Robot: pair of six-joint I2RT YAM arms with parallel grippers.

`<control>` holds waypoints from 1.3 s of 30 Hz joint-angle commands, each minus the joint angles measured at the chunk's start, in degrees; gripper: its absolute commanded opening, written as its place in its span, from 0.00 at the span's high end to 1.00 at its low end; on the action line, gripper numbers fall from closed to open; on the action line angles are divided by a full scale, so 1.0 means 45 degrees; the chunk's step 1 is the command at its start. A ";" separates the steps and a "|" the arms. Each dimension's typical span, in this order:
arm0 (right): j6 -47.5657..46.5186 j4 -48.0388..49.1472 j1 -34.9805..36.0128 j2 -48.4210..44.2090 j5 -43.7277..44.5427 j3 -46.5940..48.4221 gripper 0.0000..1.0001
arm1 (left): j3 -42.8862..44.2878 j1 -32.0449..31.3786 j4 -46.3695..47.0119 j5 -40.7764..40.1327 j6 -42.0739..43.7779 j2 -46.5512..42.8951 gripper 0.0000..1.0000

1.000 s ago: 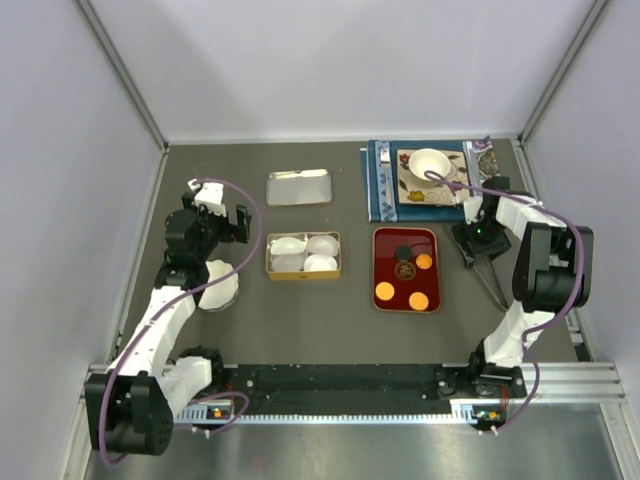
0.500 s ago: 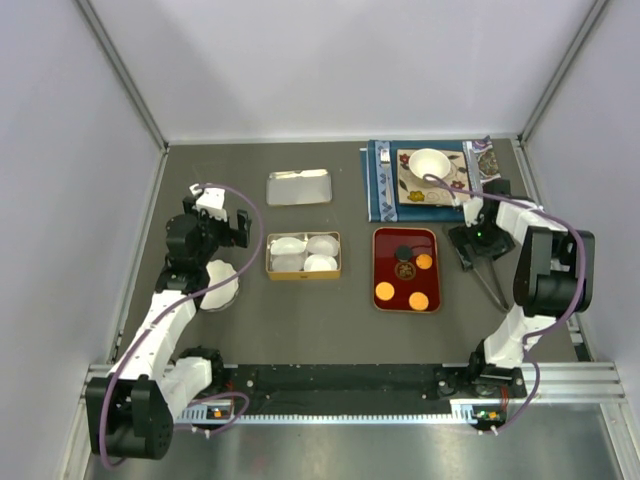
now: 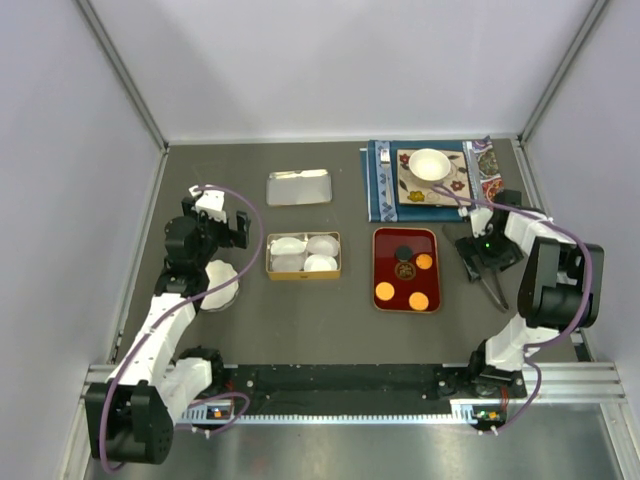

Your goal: Pack the cookies

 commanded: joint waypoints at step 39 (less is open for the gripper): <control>0.0142 -0.0240 -0.0400 -0.1539 -0.1937 0.1089 0.72 | -0.0175 0.0063 0.0322 -0.0317 0.0026 -0.0554 0.01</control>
